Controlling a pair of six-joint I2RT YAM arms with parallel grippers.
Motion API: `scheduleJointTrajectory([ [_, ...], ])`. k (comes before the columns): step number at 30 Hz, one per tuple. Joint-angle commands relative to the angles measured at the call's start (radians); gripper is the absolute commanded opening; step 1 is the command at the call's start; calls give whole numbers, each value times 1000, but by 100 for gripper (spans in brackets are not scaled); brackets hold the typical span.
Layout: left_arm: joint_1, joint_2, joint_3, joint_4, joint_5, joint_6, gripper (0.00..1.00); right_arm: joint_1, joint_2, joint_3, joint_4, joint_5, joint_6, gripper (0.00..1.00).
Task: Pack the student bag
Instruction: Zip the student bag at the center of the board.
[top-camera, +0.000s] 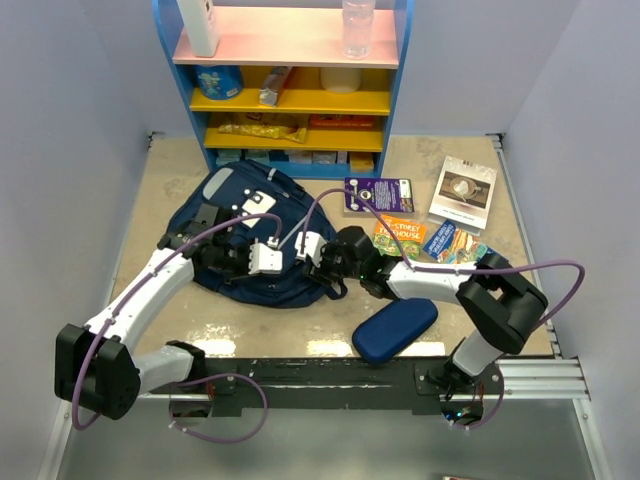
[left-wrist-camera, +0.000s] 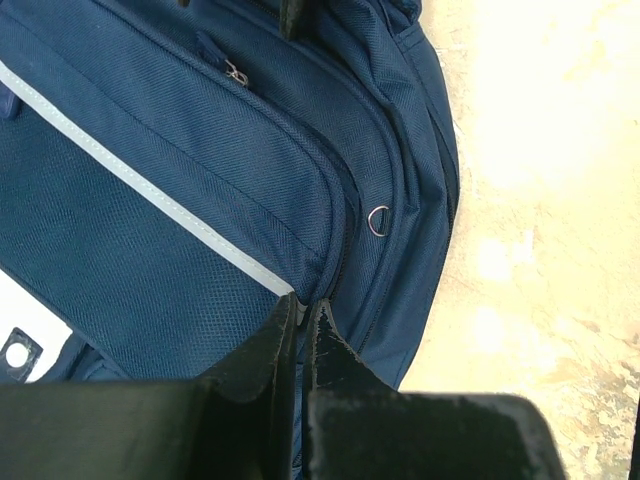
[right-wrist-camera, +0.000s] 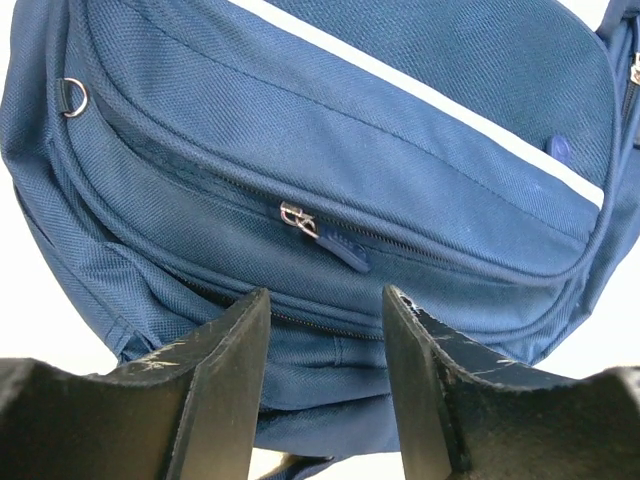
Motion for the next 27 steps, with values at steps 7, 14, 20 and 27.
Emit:
scheduleJointTrajectory([
  [7, 3, -39, 6, -15, 53, 21, 0, -3, 0, 115, 9, -163, -17, 47],
  [14, 3, -38, 6, -9, 59, 18, 0, -32, -50, 120, -48, -194, -22, 46],
  [20, 3, -39, 18, -18, 58, 20, 0, -38, -11, 121, -59, -211, -23, 44],
  [27, 3, -38, 24, -20, 62, 18, 0, -40, 28, 135, -65, -203, -27, 42],
])
